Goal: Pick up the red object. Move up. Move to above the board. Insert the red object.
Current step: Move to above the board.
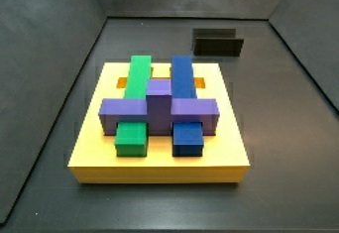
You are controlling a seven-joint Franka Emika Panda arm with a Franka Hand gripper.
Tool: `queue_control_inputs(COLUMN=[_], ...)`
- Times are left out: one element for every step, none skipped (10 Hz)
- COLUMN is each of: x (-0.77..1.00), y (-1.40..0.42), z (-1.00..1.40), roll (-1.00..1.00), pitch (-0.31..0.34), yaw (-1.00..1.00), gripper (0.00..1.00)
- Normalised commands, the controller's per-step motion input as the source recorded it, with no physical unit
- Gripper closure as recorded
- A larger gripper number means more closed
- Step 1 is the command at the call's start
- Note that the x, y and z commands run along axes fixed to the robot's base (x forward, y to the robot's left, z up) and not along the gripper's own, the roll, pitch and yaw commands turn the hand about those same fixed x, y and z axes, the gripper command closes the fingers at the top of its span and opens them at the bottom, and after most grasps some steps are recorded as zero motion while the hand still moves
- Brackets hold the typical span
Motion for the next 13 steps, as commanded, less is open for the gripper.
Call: queue_control_inputs(x=[0.04, 0.17, 0.17, 0.16, 0.16, 0.16, 0.16, 0.16, 0.16, 0.16, 0.17, 0.19, 0.21], y=[0.00, -1.40, -1.40, -1.40, -1.40, -1.40, -1.40, -1.40, -1.40, -1.40, -1.40, -1.40, -1.40], z=[0.19, 0.13, 0.12, 0.12, 0.12, 0.12, 0.13, 0.13, 0.14, 0.14, 0.15, 0.15, 0.15], roll=[0.00, -0.12, -0.12, -0.02, -0.05, -0.02, 0.00, -0.04, 0.00, 0.00, -0.02, 0.01, 0.01], pitch=[0.067, 0.108, 0.098, 0.050, 0.004, 0.022, 0.030, 0.019, 0.029, 0.045, 0.069, 0.093, 0.120], yaw=[0.00, -0.04, -0.03, -0.01, 0.00, 0.00, 0.00, 0.00, 0.01, 0.01, 0.01, 0.00, 0.01], gripper=[1.00, 1.00, 1.00, 1.00, 1.00, 1.00, 1.00, 1.00, 1.00, 1.00, 1.00, 1.00, 1.00])
